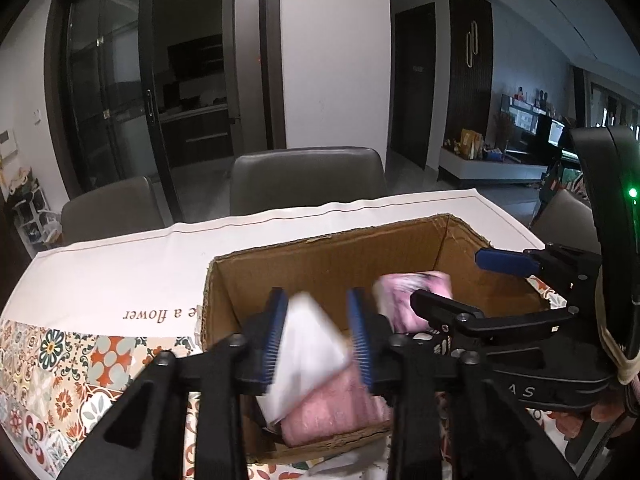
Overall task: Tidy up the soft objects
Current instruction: 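Open the left tool over the box while the right tool drops the tissue pack inside, then withdraw both tools and move toward the white cloth and pink hair ties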
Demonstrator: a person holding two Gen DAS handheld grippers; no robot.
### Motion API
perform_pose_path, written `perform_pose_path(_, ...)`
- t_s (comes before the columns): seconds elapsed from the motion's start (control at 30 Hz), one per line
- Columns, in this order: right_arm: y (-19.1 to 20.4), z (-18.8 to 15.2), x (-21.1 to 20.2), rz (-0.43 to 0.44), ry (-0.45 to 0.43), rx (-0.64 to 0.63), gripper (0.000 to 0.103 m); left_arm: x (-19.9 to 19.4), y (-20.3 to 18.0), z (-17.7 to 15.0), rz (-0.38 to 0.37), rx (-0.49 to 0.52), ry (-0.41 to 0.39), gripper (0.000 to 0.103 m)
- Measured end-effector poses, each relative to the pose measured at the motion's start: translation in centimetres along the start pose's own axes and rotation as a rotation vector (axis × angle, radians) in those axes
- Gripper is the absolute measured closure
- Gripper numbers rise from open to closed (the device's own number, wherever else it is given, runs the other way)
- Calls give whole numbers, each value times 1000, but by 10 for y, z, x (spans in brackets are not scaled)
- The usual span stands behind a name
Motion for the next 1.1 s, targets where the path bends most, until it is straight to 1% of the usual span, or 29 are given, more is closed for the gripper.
perform_pose_path(0.03, 0, 0, -1, -4, 0, -2, 24, -1, 0, 0, 2, 1, -1, 68)
perform_pose_path(0.1, 0, 0, -5, -9, -8, -5, 24, -4, 1, 1, 9, 1, -4, 61)
perform_pose_path(0.23, -2, -1, -17, -47, -34, 2, 24, -12, 4, 1, 21, -6, -18, 60)
perform_pose_path(0.4, 1, -1, -35, -66, -62, 17, 24, -30, 9, 4, 27, -16, -51, 56)
perform_pose_path(0.63, 12, 1, -59, -75, -111, 31, 24, -61, 18, 9, 46, -31, -108, 55)
perform_pose_path(0.77, 21, 0, -74, -81, -137, 33, 24, -76, 23, 7, 59, -39, -133, 52)
perform_pose_path(1.1, 38, -8, -103, -89, -185, 34, 24, -103, 32, -7, 63, -73, -142, 51)
Point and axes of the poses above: each gripper's, at about its wrist camera, not at the fingertips, and x roughly the way its jaws point, y to its left, z to its top, the point moved 7 cm from there along x, roughly the way its jaws point, and after that the axes turned 13 degrees about z, right-handed, at the moved point
